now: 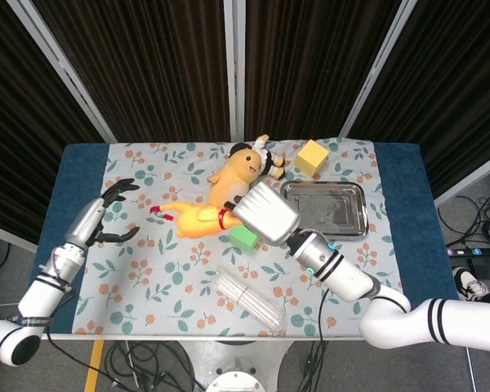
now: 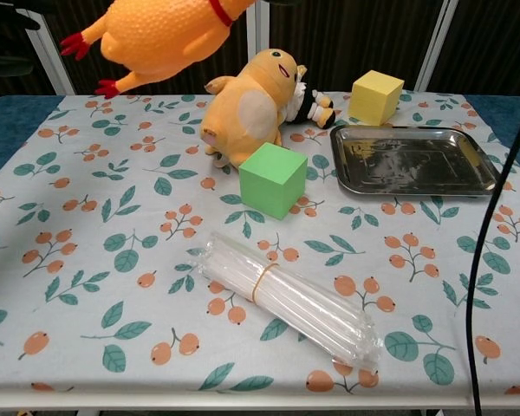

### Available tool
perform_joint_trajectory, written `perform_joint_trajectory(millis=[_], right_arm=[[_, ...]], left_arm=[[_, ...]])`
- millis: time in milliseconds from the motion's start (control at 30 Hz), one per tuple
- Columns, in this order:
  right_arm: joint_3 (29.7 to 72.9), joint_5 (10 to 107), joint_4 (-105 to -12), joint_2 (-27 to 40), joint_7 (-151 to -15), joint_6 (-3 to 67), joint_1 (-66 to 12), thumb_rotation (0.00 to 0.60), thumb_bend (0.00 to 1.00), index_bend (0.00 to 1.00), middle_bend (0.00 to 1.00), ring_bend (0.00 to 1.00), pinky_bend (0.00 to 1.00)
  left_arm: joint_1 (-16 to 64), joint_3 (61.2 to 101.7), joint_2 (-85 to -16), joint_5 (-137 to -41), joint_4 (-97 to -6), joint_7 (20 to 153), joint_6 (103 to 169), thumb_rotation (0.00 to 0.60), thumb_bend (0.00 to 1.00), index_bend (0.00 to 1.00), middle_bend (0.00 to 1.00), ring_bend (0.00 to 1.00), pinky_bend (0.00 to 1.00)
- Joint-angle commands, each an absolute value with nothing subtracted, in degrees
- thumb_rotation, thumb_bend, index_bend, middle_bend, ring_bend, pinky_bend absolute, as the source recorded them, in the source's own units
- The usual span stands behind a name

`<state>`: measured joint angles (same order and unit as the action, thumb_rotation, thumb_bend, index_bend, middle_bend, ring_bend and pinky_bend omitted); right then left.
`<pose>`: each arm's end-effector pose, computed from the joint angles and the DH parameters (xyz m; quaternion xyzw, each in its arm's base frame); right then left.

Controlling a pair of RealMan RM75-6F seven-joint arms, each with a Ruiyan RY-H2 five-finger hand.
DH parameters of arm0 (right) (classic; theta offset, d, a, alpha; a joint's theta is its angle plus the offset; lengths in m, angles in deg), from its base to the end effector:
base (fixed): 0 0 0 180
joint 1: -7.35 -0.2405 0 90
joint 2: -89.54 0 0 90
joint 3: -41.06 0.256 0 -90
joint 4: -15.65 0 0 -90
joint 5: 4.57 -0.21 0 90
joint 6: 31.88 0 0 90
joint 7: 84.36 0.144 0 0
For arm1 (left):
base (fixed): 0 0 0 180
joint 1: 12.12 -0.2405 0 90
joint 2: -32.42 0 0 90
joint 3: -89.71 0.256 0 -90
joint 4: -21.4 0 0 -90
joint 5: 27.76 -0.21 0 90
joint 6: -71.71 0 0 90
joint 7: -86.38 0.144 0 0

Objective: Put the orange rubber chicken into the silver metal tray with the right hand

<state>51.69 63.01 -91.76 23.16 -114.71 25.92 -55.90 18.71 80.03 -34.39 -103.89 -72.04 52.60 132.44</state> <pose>0.0105 -0.3429 0.0866 0.8166 -0.0983 0.4378 0.3630 -0.2136 0.3226 0.1101 -0.5413 -0.5770 -0.5264 0.3113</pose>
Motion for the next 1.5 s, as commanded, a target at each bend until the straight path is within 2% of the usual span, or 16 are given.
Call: perform_joint_trajectory(millis=[33, 300, 467, 633, 800, 967, 1200, 1500], right_arm=[[49.5, 68.3, -90.7, 26.9, -105.7, 28.3, -50.1, 0.6, 0.28, 0.97, 0.81, 0.79, 1.0], [45.0, 72.0, -84.2, 32.3, -80.0, 28.9, -39.6, 0.6, 0.28, 0.97, 0.81, 0.79, 1.0], [42.7, 72.7, -77.1, 33.9, -62.0, 23.9, -35.5, 0.6, 0.28, 0.97, 0.81, 0.79, 1.0], [40.6, 74.8, -68.3, 31.8, -49.6, 16.6, -34.5, 0.6, 0.28, 0.97, 0.81, 0.79, 1.0], [39.5, 76.9, -59.5, 27.5, -44.7, 10.4, -35.5, 0.6, 0.28, 0.97, 0.81, 0.79, 1.0], [39.4, 78.7, -53.3, 23.4, -42.4, 7.5, -36.5, 0.6, 0.28, 0.97, 0.81, 0.79, 1.0], [39.5, 81.4, -47.5, 19.9, -39.9, 8.9, -36.4, 0.6, 0.28, 0.97, 0.81, 0.78, 1.0], [40.1, 84.5, -40.1, 14.7, -33.7, 13.7, -36.2, 0.6, 0.23, 0.97, 0.81, 0.75, 0.96]], left_arm=[[16.3, 81.2, -34.2, -104.7, -71.5, 57.0, 135.7, 0.6, 0.29, 0.23, 0.17, 0.12, 0.23], [12.6, 82.5, -34.0, -105.1, -71.1, 63.3, 140.8, 0.6, 0.29, 0.23, 0.17, 0.12, 0.22], [11.2, 82.9, -33.8, -104.3, -71.0, 64.5, 141.4, 0.6, 0.29, 0.23, 0.17, 0.12, 0.22], [10.7, 82.9, -33.7, -103.1, -71.5, 64.9, 140.1, 0.6, 0.28, 0.23, 0.17, 0.12, 0.22], [10.9, 82.6, -33.5, -101.7, -72.4, 66.3, 138.4, 0.6, 0.28, 0.23, 0.17, 0.12, 0.22], [10.8, 82.1, -33.4, -100.3, -73.2, 67.8, 137.9, 0.6, 0.28, 0.23, 0.17, 0.12, 0.22], [10.7, 81.5, -32.7, -99.3, -74.7, 68.7, 137.1, 0.6, 0.27, 0.23, 0.17, 0.12, 0.22], [10.8, 80.7, -32.3, -98.2, -75.4, 69.1, 136.1, 0.6, 0.27, 0.23, 0.17, 0.12, 0.22]])
